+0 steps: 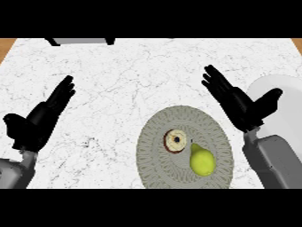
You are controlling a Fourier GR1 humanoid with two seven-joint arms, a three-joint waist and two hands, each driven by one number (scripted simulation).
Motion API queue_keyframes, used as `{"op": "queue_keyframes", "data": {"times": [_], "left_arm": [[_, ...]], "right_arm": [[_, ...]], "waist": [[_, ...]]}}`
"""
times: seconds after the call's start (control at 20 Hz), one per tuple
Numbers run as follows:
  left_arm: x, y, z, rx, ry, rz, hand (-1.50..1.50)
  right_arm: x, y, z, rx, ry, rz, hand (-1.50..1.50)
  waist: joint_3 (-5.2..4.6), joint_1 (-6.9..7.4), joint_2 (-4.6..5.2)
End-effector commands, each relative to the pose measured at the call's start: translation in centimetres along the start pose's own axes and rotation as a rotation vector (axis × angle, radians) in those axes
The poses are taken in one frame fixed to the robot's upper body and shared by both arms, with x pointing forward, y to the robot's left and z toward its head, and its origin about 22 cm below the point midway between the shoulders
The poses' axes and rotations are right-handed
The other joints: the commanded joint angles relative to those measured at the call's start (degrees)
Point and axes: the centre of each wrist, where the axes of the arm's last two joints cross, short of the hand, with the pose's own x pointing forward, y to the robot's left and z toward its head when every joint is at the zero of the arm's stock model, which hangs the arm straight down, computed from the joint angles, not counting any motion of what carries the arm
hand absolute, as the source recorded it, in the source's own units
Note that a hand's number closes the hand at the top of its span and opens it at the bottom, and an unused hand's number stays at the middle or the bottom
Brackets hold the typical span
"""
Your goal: Pick the pear from the placemat and place it in the plate
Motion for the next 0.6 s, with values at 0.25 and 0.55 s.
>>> {"op": "queue_keyframes", "data": {"times": [0.25,0.55], "left_arm": [[-4.4,0.1,1.2,0.251,0.216,0.017,0.00],[-5.0,-3.4,1.8,0.241,0.266,0.071,0.00]], "right_arm": [[1.0,3.8,-3.1,0.408,0.256,-0.233,1.50],[-0.7,0.1,2.5,0.286,0.093,0.524,1.50]], "waist": [[-1.51,2.83,0.91],[-1.27,-0.10,0.52]]}}
